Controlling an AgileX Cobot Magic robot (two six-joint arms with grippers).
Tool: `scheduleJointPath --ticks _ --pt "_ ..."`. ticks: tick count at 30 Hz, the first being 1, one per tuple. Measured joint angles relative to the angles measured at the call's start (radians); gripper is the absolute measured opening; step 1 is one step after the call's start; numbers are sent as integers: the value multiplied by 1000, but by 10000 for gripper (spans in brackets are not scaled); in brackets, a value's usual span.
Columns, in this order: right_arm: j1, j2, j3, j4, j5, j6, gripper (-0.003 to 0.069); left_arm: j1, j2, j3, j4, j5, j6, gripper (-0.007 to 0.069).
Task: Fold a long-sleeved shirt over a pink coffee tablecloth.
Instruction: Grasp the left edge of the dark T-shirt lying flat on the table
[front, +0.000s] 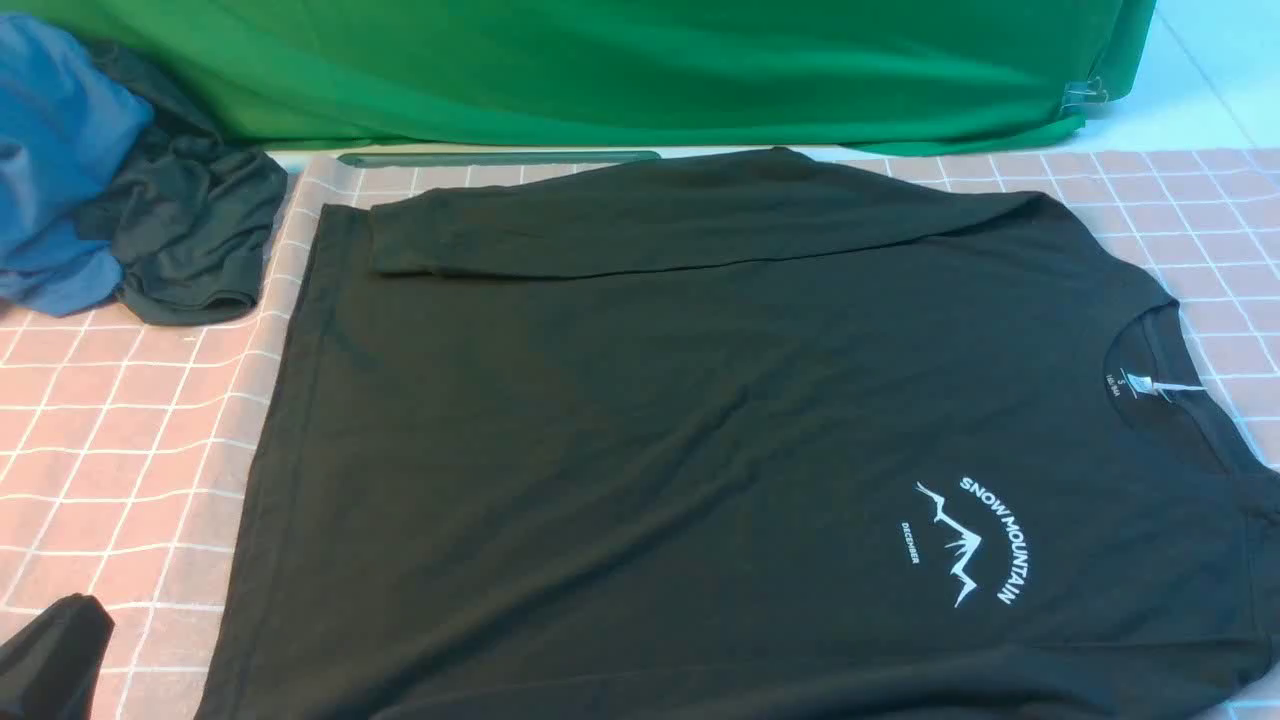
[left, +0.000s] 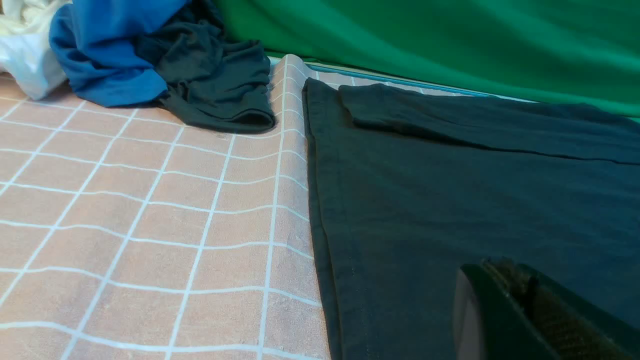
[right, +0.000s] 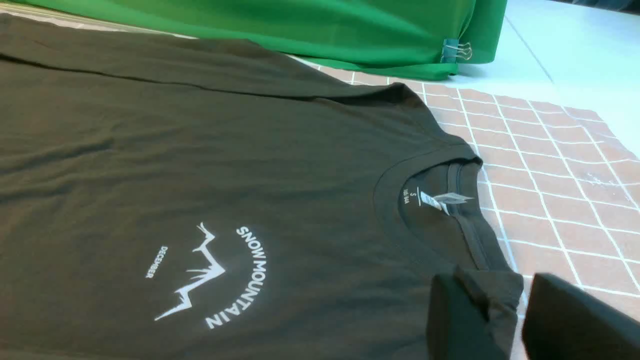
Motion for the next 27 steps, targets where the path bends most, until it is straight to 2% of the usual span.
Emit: scheduleJointPath --ticks 16,21,27 --pt "0 0 0 0 0 0 247 1 0 0 0 0 0 14" --pt "0 0 0 0 0 0 247 1 0 0 54 -32 5 14" --pt "0 0 0 0 0 0 247 1 0 0 -141 -266 -36 14"
